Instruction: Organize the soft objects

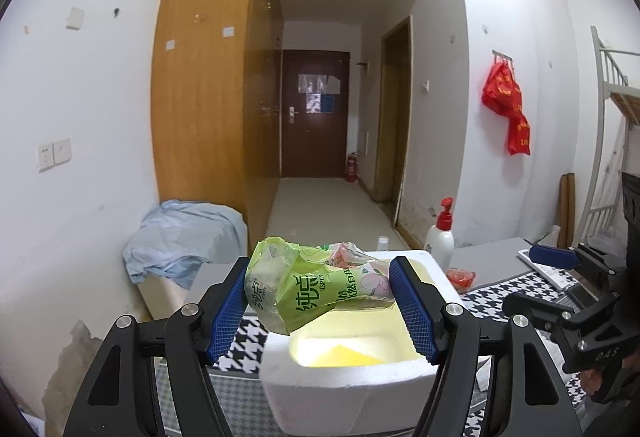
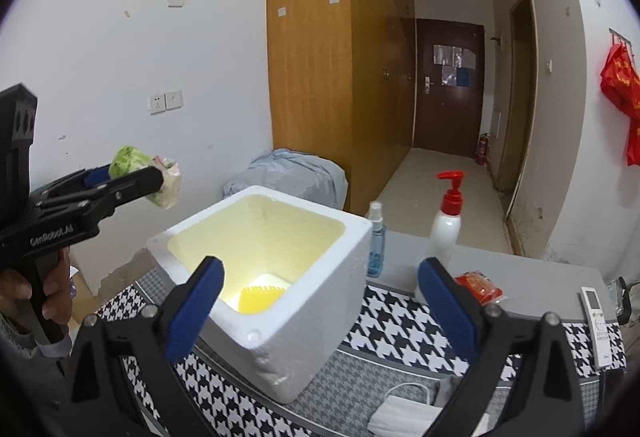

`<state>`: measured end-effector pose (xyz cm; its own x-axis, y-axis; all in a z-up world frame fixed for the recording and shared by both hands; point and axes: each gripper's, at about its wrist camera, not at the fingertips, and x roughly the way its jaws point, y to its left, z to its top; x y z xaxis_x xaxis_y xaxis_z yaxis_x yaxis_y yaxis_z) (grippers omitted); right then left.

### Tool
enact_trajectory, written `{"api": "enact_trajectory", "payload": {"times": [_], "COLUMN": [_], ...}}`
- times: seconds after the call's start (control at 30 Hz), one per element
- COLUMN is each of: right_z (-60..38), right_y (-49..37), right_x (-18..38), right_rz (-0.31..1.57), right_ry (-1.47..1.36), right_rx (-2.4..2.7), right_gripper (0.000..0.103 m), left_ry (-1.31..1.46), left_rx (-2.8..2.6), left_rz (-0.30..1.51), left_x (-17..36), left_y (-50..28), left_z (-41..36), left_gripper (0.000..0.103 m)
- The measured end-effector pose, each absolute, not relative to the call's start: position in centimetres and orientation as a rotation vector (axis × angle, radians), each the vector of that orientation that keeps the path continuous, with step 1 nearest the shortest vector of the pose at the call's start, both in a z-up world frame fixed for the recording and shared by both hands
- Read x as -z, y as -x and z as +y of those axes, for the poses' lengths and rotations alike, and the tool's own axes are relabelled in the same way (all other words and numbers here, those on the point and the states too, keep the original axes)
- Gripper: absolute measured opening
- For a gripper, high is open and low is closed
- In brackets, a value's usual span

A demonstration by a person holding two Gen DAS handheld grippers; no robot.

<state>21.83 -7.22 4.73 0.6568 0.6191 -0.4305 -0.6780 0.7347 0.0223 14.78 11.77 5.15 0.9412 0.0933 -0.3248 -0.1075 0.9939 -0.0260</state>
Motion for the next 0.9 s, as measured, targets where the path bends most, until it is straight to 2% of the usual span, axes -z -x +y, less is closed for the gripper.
{"api": "enact_trajectory", "payload": {"times": [0.67, 0.83, 0.9], "right_z": [-11.1, -12.2, -12.5], "right_y": [-21.6, -21.8, -21.9], "right_x": [-4.3, -4.1, -3.9], "right_rz": [0.419, 0.424, 0.430], "right_ry": [0.134, 0.120, 0.113], "right_rx": [-0.648, -0.624, -0.619], "right_gripper": [0.100, 0.100, 0.100], "left_ry": [0.023, 0.024, 0.026], "left_rx": [-0.038, -0.034, -0.034], "left_rz": [0.397, 0.434, 0.439], "left_x": [-4.3, -3.7, -3.6], "left_y": [-18.7, -19.8, -20.0], "left_z": [9.5, 9.3, 9.1], "left_gripper": [0.070, 0.072, 0.075]}}
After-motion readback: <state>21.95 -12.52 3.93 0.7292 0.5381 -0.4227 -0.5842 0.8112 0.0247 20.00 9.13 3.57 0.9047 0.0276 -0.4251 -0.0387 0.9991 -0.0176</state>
